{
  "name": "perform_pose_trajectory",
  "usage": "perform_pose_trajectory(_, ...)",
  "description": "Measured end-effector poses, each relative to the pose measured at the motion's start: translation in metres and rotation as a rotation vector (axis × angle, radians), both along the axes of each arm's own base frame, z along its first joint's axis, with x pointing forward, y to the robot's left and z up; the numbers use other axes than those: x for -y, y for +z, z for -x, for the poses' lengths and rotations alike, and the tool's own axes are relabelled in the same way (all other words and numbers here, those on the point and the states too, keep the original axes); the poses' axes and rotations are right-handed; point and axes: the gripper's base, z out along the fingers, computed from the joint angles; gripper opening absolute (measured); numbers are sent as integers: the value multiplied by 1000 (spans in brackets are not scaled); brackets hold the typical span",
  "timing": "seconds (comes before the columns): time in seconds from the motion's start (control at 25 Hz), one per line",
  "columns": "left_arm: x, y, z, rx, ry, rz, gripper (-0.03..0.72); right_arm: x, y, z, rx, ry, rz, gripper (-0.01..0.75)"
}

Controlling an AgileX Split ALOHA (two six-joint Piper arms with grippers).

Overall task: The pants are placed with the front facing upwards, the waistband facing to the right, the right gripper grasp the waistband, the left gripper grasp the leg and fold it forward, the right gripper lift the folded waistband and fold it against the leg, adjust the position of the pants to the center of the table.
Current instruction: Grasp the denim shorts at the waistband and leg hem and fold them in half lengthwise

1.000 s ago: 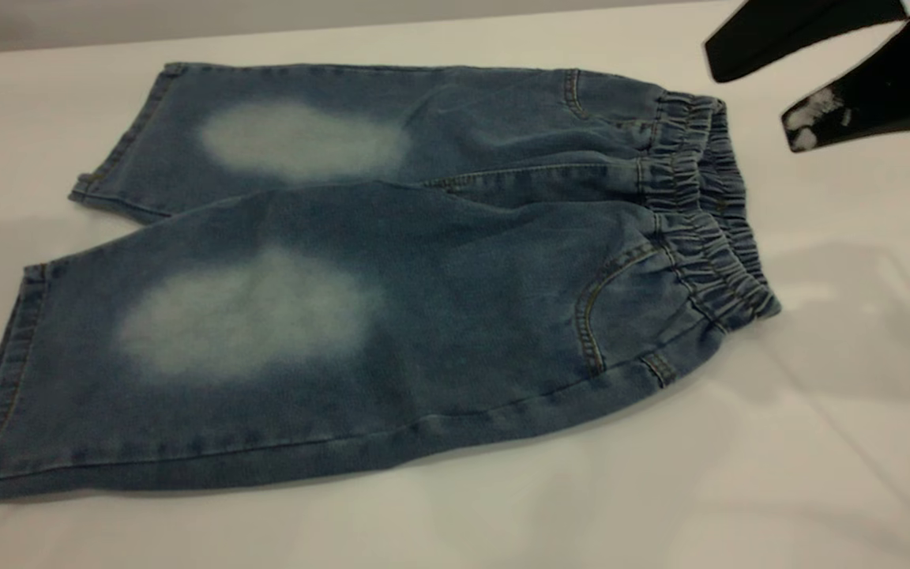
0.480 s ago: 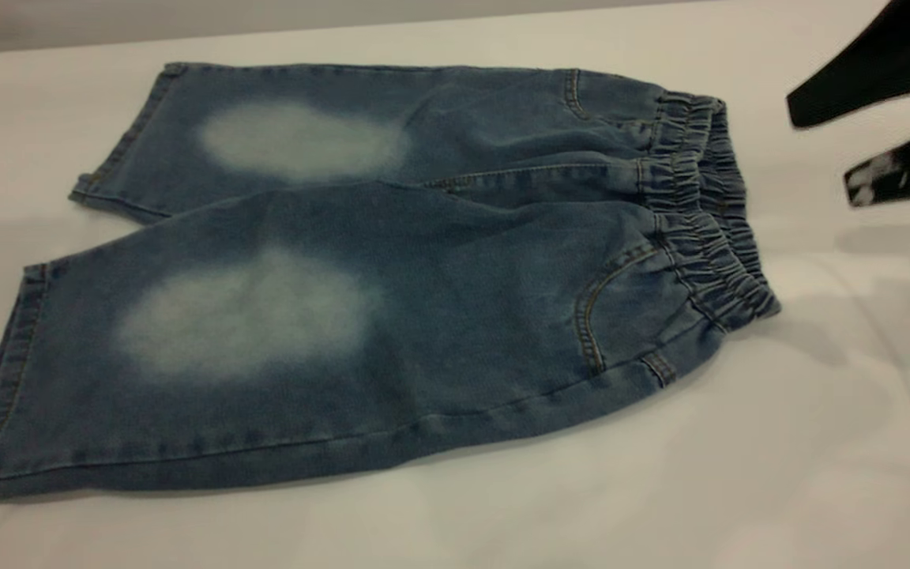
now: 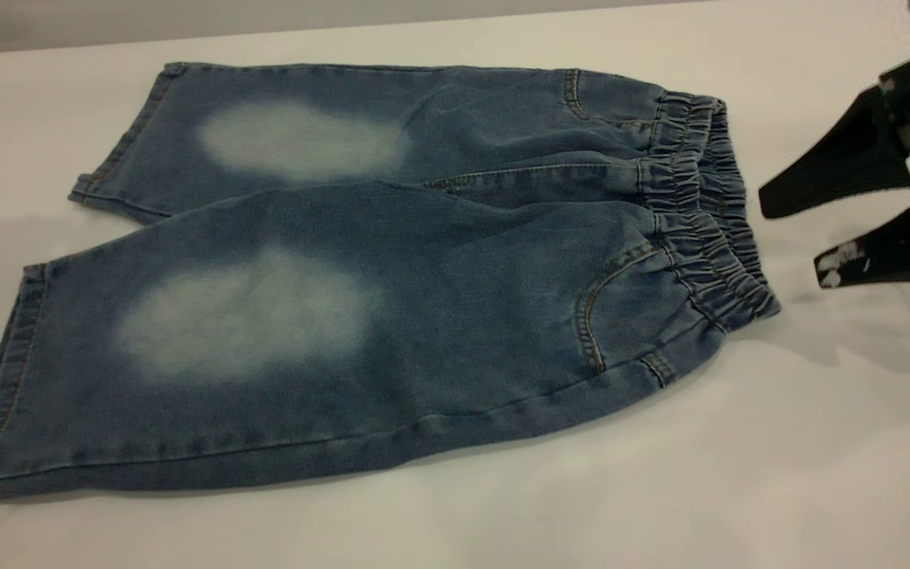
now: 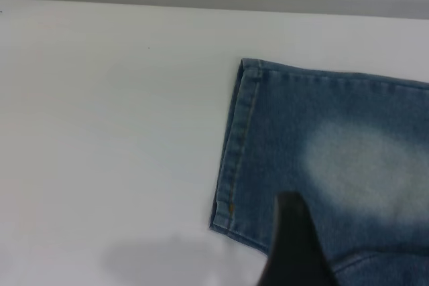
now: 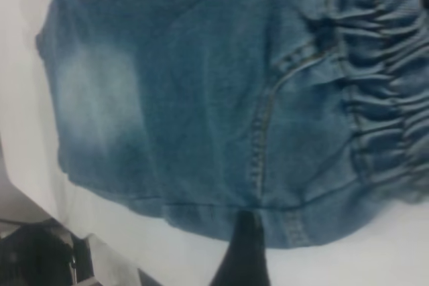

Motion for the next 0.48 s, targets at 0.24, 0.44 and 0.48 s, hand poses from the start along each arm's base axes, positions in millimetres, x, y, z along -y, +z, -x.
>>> perform_pose_trajectory(0.24, 0, 0, 0, 0, 1, 4, 414, 3, -19, 0, -25, -40, 22, 566)
perform_pose_trajectory(0.44, 0, 0, 0, 0, 1, 4, 414, 3, -29, -2, -12, -64, 8, 566)
perform_pose_trajectory(0.48, 0, 0, 0, 0, 1, 4, 414, 3, -29, -3, -5, -68, 7, 566)
